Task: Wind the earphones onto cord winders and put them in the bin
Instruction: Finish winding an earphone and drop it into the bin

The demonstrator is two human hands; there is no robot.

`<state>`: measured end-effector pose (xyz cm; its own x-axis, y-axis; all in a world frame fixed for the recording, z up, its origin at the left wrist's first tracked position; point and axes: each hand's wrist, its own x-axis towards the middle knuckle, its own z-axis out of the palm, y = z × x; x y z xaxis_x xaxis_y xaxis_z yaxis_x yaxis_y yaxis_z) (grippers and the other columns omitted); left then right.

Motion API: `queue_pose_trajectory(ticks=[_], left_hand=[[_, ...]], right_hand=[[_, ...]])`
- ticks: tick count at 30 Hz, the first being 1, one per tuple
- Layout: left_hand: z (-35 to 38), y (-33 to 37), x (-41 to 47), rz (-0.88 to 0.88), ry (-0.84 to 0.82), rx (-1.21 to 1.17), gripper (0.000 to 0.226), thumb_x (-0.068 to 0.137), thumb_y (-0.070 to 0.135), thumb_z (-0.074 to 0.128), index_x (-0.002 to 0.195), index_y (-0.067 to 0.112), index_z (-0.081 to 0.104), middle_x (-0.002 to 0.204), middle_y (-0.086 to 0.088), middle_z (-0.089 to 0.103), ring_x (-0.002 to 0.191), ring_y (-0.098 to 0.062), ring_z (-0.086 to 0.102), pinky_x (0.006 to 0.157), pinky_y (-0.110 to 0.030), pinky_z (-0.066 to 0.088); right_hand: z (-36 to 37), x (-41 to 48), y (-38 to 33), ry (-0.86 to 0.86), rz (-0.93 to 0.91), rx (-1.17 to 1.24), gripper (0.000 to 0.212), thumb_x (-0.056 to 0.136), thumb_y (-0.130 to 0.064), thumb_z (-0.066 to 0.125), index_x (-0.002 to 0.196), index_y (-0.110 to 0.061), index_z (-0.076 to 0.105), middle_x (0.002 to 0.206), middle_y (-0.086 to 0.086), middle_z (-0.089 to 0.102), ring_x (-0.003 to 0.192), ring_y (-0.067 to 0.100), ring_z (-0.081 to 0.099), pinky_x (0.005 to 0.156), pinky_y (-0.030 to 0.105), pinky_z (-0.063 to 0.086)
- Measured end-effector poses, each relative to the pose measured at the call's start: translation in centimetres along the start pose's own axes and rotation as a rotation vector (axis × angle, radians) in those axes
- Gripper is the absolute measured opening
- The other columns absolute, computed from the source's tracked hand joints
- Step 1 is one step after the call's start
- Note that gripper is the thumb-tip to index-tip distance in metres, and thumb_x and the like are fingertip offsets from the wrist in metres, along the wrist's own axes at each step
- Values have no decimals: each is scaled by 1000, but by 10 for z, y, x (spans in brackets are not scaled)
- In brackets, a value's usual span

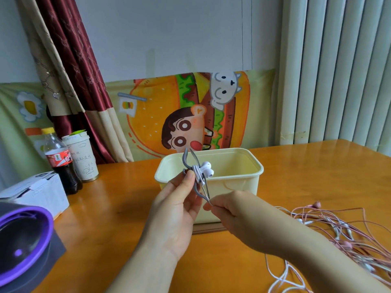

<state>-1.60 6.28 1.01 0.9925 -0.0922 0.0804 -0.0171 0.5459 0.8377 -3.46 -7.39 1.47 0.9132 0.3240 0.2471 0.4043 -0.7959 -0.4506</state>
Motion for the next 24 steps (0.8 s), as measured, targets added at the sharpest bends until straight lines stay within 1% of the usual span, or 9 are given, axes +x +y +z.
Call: queue_pose_trajectory(ticks=[2, 4, 8, 10, 12, 13, 18, 21, 24], left_hand=[[0, 0, -1, -17, -11, -28, 41, 78, 25, 62, 116, 12, 69, 107, 1, 75, 76, -1, 69, 71, -20, 52], [-1, 1, 0, -26, -3, -62, 45, 77, 24, 63, 120, 11, 68, 109, -2, 74, 74, -3, 70, 67, -19, 56], [-2, 2, 2, -28, -7, -88, 46, 78, 23, 63, 121, 8, 66, 114, -8, 72, 79, -9, 70, 72, -23, 57], [-1, 1, 2, -20, -24, -75, 41, 78, 21, 61, 117, 8, 68, 109, -6, 74, 83, -11, 69, 76, -24, 57], [0, -1, 3, -8, -27, -52, 33, 79, 21, 60, 108, 10, 71, 106, -6, 75, 86, -12, 67, 82, -27, 53], [0, -2, 4, -1, -28, -38, 31, 79, 21, 60, 105, 10, 72, 106, -6, 75, 86, -12, 66, 82, -27, 51], [-1, -3, 4, 29, -25, 13, 34, 78, 23, 61, 108, 9, 71, 106, -8, 75, 89, -13, 66, 76, -25, 51], [-2, -3, 5, 38, -2, 31, 37, 77, 23, 62, 110, 8, 70, 107, -9, 74, 87, -14, 66, 66, -22, 52], [-2, -4, 4, 45, -11, 36, 37, 77, 23, 62, 110, 8, 70, 107, -9, 74, 84, -11, 68, 64, -20, 54]], right_hand=[[0, 1, 1, -9, 22, -9, 35, 102, -32, 38, 106, -13, 66, 76, 5, 62, 61, 15, 48, 62, 31, 43], [0, 1, 2, -1, 43, -8, 34, 102, -32, 37, 107, -15, 66, 78, 4, 63, 63, 16, 50, 63, 31, 44], [-1, 2, 3, 11, 60, -15, 33, 102, -32, 37, 109, -17, 66, 80, 2, 64, 68, 17, 56, 67, 31, 47], [1, 2, 3, 6, 49, -26, 35, 102, -32, 36, 108, -14, 65, 81, 4, 65, 72, 20, 58, 70, 34, 48], [4, 2, 1, 6, 37, -46, 35, 102, -33, 36, 107, -14, 65, 83, 4, 65, 74, 21, 59, 71, 36, 48], [5, 2, 0, 7, 35, -55, 35, 102, -33, 35, 107, -15, 65, 84, 4, 65, 75, 21, 59, 71, 36, 49], [6, 1, 0, -11, 19, -88, 31, 102, -32, 36, 110, -18, 63, 94, 3, 68, 83, 22, 62, 78, 39, 52], [5, 0, -1, -18, -5, -121, 28, 101, -31, 37, 107, -20, 62, 91, 3, 66, 81, 22, 61, 74, 38, 52], [3, -2, -4, -11, -24, -156, 26, 102, -31, 37, 106, -20, 61, 91, 2, 65, 81, 21, 60, 70, 32, 48]])
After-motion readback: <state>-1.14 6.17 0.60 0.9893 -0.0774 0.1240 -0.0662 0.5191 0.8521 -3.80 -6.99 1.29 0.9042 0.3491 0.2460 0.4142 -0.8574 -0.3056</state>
